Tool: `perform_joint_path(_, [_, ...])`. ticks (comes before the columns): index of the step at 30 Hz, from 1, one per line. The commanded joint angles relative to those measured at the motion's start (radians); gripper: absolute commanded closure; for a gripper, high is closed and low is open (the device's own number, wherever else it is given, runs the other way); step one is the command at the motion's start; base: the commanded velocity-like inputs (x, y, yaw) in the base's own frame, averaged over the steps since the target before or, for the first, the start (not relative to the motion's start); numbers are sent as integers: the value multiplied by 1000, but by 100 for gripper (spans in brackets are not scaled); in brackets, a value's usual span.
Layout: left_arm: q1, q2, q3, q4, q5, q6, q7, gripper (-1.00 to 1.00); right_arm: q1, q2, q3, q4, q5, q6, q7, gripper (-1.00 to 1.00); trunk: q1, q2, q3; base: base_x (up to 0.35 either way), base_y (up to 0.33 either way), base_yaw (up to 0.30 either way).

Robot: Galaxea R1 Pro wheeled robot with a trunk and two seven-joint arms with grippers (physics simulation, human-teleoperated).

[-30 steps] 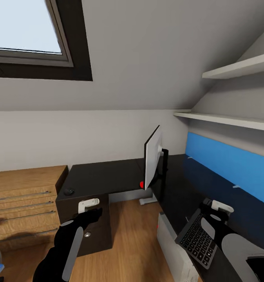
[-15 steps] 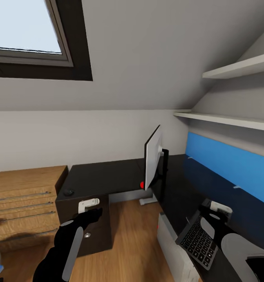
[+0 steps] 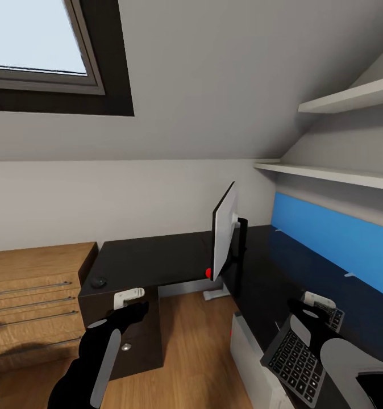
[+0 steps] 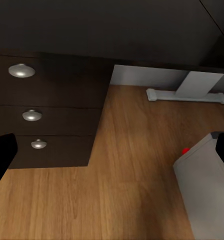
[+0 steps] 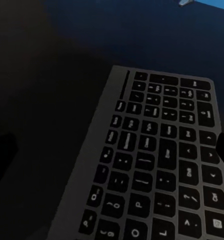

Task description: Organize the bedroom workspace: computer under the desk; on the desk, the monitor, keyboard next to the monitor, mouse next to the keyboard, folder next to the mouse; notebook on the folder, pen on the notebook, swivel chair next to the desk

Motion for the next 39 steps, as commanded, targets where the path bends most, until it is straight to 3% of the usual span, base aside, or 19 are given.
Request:
perform_joint_path(1, [-1,-1,1,-1,11,4,7,-100,-1,-1,9,0,-11,-4,-3,-100,0,-1,-1,7,2,0])
perform_joint_path(22, [-1,-1,1,0,11,4,6,-100,-1,1,15,-3,2,-3,6,-100,0,-1,-1,3,0,0])
perform_joint_path(39, [-1,-1,2,0,13,5,6,-100,-1,-1,15,1,3,-1,7,-100,0,-1,-1,132,0,0])
